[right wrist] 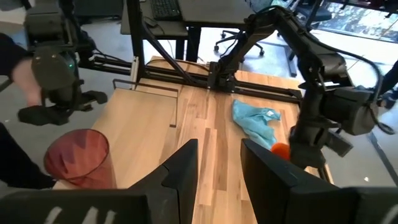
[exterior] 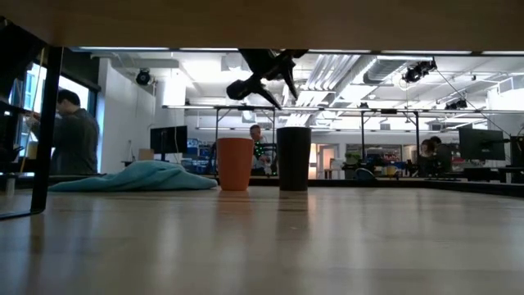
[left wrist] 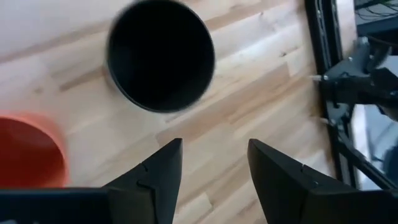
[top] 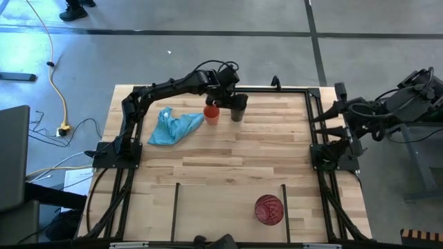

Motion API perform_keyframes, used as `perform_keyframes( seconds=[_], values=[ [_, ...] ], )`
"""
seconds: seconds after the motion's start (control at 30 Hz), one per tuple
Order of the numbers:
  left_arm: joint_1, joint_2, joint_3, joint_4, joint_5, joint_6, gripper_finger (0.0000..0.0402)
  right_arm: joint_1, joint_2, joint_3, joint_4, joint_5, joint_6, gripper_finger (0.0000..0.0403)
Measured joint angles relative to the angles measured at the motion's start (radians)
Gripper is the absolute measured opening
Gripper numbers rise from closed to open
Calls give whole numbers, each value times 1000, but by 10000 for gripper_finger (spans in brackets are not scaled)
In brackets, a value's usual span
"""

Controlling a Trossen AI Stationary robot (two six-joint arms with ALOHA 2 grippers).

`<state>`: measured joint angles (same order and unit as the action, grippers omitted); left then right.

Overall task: Stack small to large cups/mugs on shelf
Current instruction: Put the black cup on the shelf

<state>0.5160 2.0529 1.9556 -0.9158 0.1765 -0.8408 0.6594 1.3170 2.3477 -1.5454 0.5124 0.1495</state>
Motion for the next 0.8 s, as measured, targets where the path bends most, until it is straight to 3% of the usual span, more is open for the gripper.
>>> perform_keyframes(
  seconds=[0.37, 0.67, 0.73, 0.8],
  values=[
    [35, 0, 0, -112, -51, 175, 170, 0, 0, 0, 0, -18, 7, 114],
    [48, 0, 74, -162, -145, 188, 170, 0, 0, 0, 0, -6, -1, 114],
    [48, -2, 81, -134, -136, 183, 170, 0, 0, 0, 0, 29, 1, 114],
    [47, -1, 80, -129, -95, 183, 170, -1, 0, 0, -2, 136, 41, 114]
  ],
)
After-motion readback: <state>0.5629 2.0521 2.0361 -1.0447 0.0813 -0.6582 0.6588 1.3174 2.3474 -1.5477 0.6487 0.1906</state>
